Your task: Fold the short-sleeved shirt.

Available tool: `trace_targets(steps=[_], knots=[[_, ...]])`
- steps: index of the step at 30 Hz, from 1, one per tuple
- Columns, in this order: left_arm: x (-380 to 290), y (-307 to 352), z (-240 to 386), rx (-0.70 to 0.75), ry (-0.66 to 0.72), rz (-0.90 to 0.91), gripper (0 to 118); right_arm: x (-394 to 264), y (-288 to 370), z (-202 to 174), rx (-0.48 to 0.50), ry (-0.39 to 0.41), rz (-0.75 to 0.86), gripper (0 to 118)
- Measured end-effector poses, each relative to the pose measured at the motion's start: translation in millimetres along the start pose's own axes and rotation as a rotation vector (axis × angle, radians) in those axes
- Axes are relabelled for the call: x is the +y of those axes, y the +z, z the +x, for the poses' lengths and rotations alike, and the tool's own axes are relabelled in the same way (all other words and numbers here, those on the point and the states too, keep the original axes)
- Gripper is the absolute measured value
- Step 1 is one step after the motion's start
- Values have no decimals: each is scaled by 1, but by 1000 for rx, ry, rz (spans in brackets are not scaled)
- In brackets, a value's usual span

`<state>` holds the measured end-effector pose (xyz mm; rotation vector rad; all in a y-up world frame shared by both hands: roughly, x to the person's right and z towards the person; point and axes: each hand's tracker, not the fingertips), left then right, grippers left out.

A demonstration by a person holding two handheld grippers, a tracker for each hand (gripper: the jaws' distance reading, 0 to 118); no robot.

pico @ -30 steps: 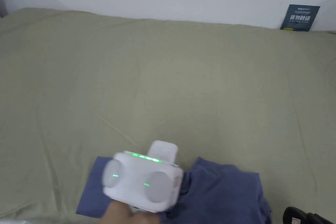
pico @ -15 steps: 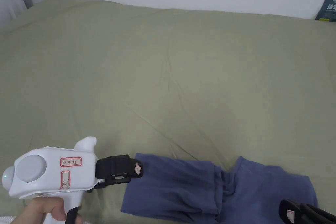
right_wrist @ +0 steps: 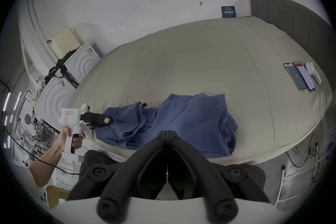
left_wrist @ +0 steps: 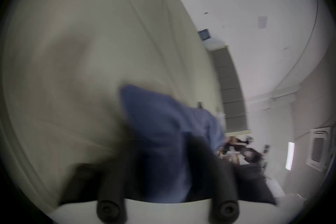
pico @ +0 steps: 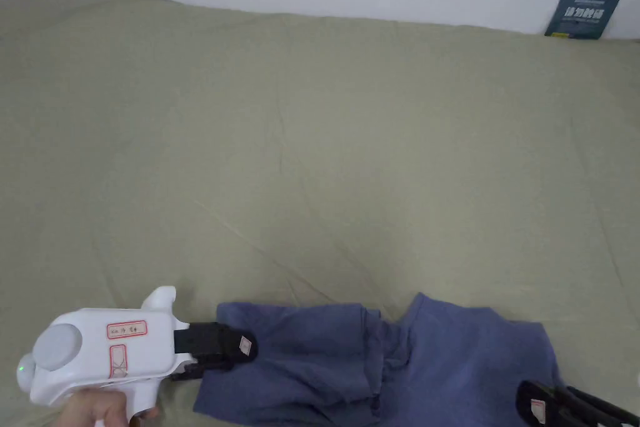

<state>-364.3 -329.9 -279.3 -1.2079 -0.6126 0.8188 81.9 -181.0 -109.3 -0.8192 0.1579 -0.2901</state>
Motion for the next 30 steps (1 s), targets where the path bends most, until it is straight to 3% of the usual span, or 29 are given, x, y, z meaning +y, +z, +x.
trace_targets(steps=[1,10,15,19,27,30], knots=[[2,4,-1,-65,33,14,10,0,0,0,-1,1,0,1],[-7,55,19,12,11,87,9,1,15,7,4,-10,41,1],[-3,123,28,157,-20,169,9,4,18,14,20,-12,51,1],[-4,164,53,384,-79,271,9,5,22,18,25,-7,68,1],[-19,117,160,605,-269,223,9,-2,36,29,-42,4,117,1],[-27,84,195,569,-345,163,9,-6,45,35,-101,31,130,1]])
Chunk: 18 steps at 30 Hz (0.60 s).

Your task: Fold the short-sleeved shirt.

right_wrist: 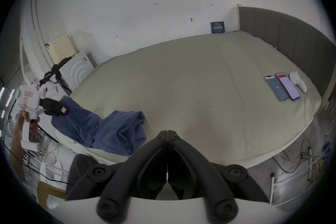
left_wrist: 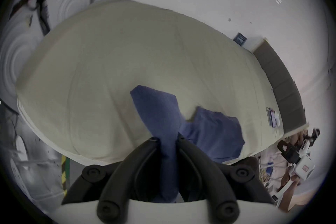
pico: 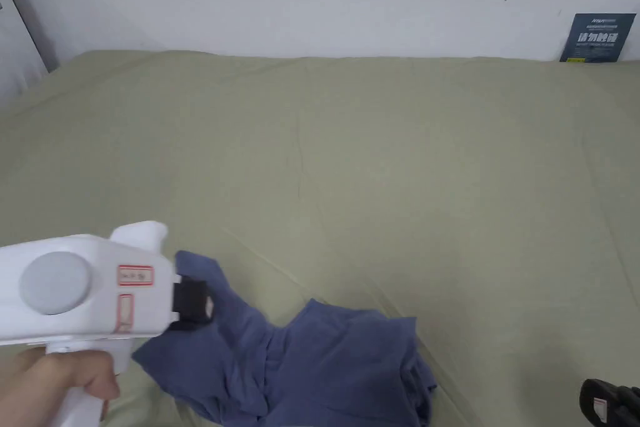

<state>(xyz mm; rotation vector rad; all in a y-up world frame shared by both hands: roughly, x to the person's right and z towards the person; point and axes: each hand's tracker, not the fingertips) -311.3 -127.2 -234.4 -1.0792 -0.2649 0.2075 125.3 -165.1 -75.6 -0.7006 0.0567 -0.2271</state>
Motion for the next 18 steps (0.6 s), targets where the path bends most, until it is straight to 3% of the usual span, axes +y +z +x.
trace_targets(steps=[6,11,12,13,14,15,18], knots=[[0,-39,85,9,-199,-68,9,-5,22,17,-23,-26,20,1],[-13,-120,145,48,-252,-141,10,-9,25,31,-21,-62,27,1],[-17,-135,152,50,-254,-152,24,-9,24,33,-20,-67,26,1],[-21,-149,159,46,-282,-168,57,-9,23,35,-22,-73,21,1],[-24,-165,164,5,-312,-203,99,-9,24,37,-25,-78,18,1],[-27,-177,170,-27,-323,-224,118,-9,25,38,-25,-80,18,1],[-21,-168,171,-84,-229,-166,114,-9,28,40,-31,-76,11,1]])
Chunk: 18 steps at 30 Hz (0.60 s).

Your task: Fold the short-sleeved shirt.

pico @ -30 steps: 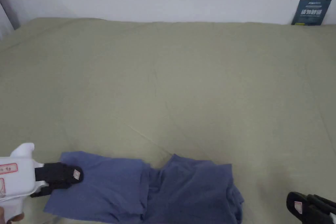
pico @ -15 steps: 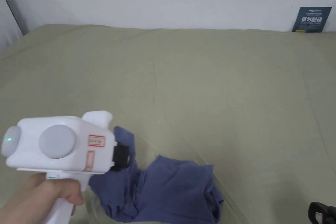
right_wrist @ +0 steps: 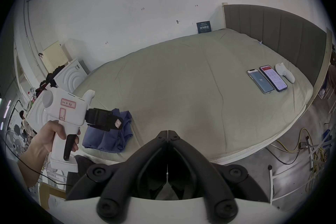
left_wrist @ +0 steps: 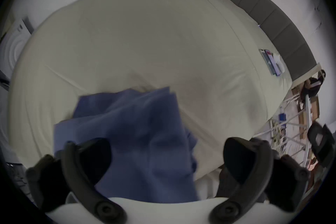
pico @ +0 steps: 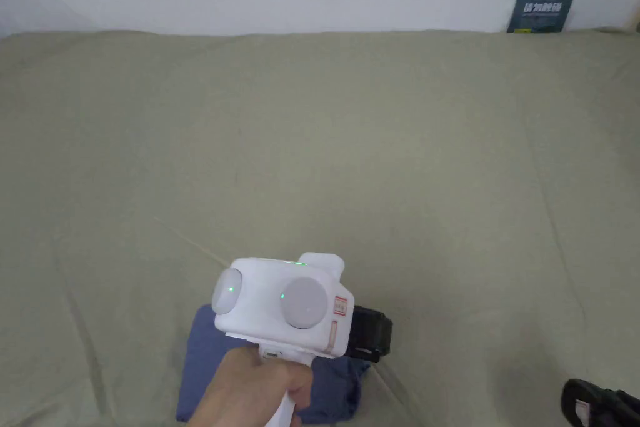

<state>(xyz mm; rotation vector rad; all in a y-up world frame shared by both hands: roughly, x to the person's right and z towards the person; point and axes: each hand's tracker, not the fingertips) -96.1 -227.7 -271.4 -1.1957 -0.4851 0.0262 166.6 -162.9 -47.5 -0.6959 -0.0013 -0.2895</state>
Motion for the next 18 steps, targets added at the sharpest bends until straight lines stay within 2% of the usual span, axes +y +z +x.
trace_targets(steps=[2,3,5,6,7,8,11,13,15,18], knots=[[-1,22,-9,-8,28,26,108,0,-2,0,1,-2,-2,1],[-3,39,-19,-43,31,45,85,0,-5,-1,3,-5,-8,1],[-14,68,-47,-120,42,105,3,-1,-9,-5,14,-8,-14,1],[-17,80,-59,-203,69,142,2,-1,-13,-8,25,-11,-18,1],[-24,91,-73,-196,161,164,2,-1,-15,-10,40,-15,-21,1],[-30,100,-88,-164,194,179,2,-1,-18,-13,56,-21,-26,1],[-50,103,-116,-18,199,165,2,-1,-22,-24,80,-15,-32,1],[-54,85,-124,-38,199,134,2,-1,-25,-29,95,-5,-37,1],[-55,58,-118,-170,261,88,2,-2,-26,-33,101,1,-47,1],[-46,13,-92,-267,287,37,2,-4,-23,-35,99,11,-55,1]])
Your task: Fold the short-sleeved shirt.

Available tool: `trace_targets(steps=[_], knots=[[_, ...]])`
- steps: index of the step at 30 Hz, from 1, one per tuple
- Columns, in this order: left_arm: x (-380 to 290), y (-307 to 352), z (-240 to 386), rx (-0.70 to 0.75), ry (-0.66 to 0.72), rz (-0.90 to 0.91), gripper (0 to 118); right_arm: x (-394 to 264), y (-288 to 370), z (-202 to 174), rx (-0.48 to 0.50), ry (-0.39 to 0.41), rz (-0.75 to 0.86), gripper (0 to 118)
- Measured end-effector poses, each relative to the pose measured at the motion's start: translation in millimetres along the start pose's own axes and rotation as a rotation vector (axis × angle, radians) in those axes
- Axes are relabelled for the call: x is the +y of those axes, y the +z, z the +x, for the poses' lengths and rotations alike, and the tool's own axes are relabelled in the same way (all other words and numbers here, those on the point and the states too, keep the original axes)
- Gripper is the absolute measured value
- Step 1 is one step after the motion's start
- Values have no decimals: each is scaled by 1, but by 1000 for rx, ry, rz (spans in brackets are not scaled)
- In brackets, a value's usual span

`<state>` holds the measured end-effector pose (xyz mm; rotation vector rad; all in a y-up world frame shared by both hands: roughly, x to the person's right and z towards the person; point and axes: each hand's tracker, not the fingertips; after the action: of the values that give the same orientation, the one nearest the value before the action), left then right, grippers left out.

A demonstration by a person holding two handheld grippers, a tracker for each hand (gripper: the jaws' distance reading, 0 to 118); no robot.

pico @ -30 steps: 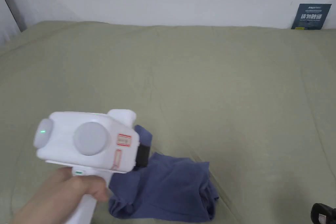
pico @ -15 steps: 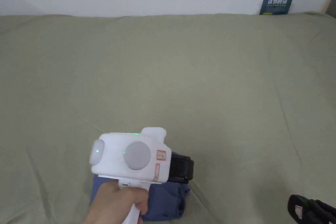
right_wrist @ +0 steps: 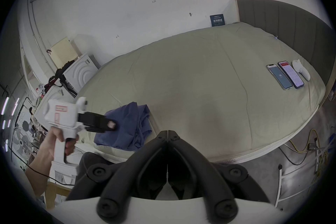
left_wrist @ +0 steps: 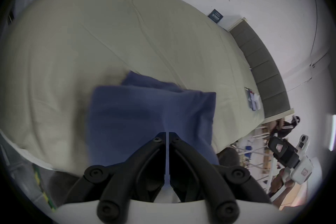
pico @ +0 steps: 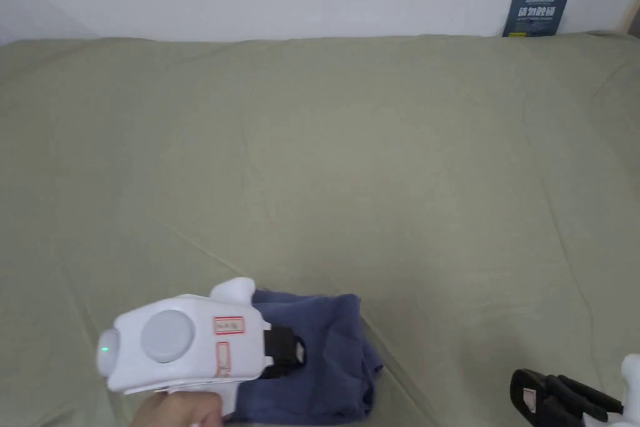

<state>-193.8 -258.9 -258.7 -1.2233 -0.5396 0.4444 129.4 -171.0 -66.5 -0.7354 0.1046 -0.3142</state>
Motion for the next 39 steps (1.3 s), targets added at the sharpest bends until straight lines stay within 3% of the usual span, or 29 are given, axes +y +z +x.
trace_targets(steps=[4,6,11,14,21,25,30,33,34,35,36,37,39], knots=[[-3,-47,20,-50,50,-28,2,0,6,4,-23,-10,-17,1],[-6,-52,23,-136,29,-27,2,1,5,8,-37,-5,-30,1],[1,-58,6,-155,49,-45,2,8,-18,5,-36,6,-69,1],[5,-37,-5,-242,125,-58,2,17,-40,-9,31,11,-96,1],[49,80,-34,-42,-54,58,2,31,-154,-50,317,51,-241,1],[46,110,-74,54,-37,96,2,18,-222,-53,516,-45,-395,1],[31,101,-128,-59,74,12,2,-1,-252,-23,711,-260,-453,1],[28,85,-143,-218,127,3,5,-5,-255,-7,743,-340,-462,1],[28,77,-147,-275,129,-12,10,-5,-255,-5,733,-327,-458,1],[28,71,-147,-311,112,-49,32,-4,-254,-6,728,-325,-458,1],[28,65,-149,-354,105,-47,86,-5,-252,-10,732,-324,-457,1],[27,58,-148,-404,120,-46,114,-4,-252,-11,739,-318,-459,1],[34,46,-159,-399,133,-47,118,-4,-252,-12,725,-296,-462,1]])
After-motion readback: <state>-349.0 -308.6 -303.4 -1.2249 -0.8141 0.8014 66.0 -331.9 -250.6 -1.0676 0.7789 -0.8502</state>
